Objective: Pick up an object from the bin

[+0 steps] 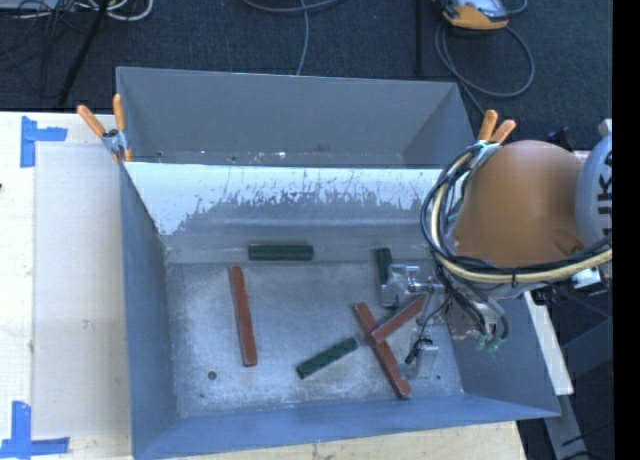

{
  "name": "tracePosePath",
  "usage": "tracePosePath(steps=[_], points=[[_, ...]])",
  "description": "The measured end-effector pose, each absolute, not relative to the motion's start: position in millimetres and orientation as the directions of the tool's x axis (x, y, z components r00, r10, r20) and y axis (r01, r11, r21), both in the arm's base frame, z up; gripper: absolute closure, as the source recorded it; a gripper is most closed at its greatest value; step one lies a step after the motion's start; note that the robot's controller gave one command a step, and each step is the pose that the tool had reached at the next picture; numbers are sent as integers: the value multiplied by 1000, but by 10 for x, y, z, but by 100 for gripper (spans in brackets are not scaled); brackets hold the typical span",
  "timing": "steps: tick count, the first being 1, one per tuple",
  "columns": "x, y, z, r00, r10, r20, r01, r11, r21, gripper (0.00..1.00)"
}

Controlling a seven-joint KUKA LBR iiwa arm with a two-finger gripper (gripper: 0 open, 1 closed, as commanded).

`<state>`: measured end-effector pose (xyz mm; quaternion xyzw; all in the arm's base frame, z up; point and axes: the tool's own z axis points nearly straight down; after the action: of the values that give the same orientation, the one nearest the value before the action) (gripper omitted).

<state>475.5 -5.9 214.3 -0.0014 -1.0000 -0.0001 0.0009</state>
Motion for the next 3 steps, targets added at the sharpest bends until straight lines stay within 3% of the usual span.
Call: tracePosePath(steps=[1,2,3], points=[[4904,91,1628,-992,-124,-1,-124,992,0,0],[5154,442,1596,-960,-279,0,-279,960,1,0],[5356,244,1355,-913,-407,-1,-407,913,0,0]])
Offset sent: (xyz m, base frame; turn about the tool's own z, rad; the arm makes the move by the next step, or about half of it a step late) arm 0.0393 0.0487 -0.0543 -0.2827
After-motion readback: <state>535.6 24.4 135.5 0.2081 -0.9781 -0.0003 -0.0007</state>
